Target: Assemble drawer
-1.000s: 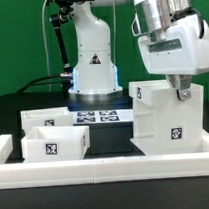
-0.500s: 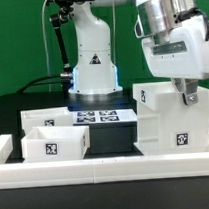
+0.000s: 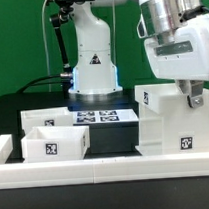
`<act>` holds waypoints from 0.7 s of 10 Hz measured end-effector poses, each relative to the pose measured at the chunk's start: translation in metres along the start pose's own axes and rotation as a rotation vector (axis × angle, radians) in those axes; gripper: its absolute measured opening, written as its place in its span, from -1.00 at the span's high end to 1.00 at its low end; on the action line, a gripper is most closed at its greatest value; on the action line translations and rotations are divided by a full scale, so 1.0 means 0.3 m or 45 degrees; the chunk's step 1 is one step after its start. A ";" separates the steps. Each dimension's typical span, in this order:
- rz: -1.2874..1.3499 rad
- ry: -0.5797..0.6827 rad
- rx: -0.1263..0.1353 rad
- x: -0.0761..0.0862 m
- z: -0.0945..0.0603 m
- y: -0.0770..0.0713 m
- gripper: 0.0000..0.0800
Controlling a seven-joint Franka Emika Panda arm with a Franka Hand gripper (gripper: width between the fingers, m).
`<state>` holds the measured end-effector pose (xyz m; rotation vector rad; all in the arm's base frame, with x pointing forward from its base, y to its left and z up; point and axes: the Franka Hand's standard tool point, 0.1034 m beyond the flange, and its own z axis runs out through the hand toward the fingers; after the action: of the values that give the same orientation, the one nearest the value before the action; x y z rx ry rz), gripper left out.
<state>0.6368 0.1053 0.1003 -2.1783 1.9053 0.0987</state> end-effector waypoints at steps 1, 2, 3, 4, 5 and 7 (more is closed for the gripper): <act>-0.007 0.000 -0.005 0.001 -0.001 0.001 0.90; -0.006 -0.001 -0.004 0.001 -0.001 0.001 0.90; -0.009 0.000 -0.004 0.001 -0.001 0.001 0.90; -0.012 -0.001 -0.004 -0.001 0.000 0.001 0.40; -0.057 -0.002 -0.005 -0.001 -0.001 0.002 0.40; -0.210 -0.009 -0.008 -0.015 -0.021 0.023 -0.06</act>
Offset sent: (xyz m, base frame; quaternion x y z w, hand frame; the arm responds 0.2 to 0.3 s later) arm 0.0000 0.0000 0.0000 0.0000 0.0000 0.0000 1.0000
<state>0.6288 0.1073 0.1065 -2.3253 1.7159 0.0819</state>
